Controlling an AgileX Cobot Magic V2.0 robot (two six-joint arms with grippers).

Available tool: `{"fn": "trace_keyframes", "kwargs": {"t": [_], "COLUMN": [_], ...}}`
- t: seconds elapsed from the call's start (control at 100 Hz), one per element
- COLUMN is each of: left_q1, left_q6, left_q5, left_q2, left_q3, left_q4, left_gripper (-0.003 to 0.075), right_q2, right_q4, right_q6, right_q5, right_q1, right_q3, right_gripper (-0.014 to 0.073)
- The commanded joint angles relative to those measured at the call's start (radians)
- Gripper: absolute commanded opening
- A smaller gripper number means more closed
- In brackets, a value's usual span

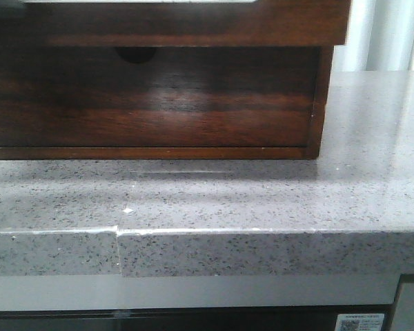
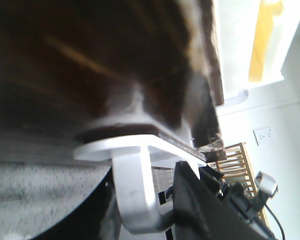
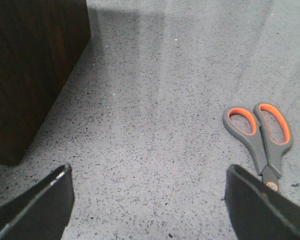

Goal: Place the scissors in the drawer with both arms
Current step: 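Pull the drawer open toward the robot with the left gripper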

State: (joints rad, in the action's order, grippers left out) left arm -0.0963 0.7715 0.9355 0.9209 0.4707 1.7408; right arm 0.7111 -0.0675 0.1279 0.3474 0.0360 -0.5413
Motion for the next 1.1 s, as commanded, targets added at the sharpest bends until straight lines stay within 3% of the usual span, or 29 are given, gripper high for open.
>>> {"fn": "trace_keyframes", "kwargs": {"t": [0.0,0.2,0.42,0.53,0.73,1.09], "left_q1": [-0.001,-0.001,-0.001,-0.001,-0.001,-0.001], "left_q6": [0.099,0.099,0.047,0.040,0.040,0.011], "left_q5": [0.101,0.065,0.038,0.035,0.028,0.026], "left_q2": [-0.093,-0.237,-0.250,-0.250,-0.250,-0.250], "left_q3": [-0.003,-0.058,-0.061,-0.061,-0.061,-0.061], "left_q4": [-0.006,-0.012,-0.032,-0.032,-0.034,-0.237], "left_gripper": [0.0059,0.0059,0.0078,0.0155,0.0383,0.0401], "right_q2": [0.005,0.005,0.005,0.005,0.005,0.005], "right_q4": [-0.004,-0.004,-0.004,-0.004,-0.004,-0.004], "right_q6": [0.006,0.006,0.006,0.006,0.006,0.006], "right_q5": [-0.077,-0.077,-0.077,-0.077,-0.077,-0.077], "right_q1": [-0.002,-0.002,-0.002,-0.002,-0.002,-0.002], "right_q3": [-0.037,-0.037,-0.037,-0.037,-0.037,-0.037], "right_gripper": [0.0556,0.0556,0.0556,0.0556,0.0556,0.0556]}}
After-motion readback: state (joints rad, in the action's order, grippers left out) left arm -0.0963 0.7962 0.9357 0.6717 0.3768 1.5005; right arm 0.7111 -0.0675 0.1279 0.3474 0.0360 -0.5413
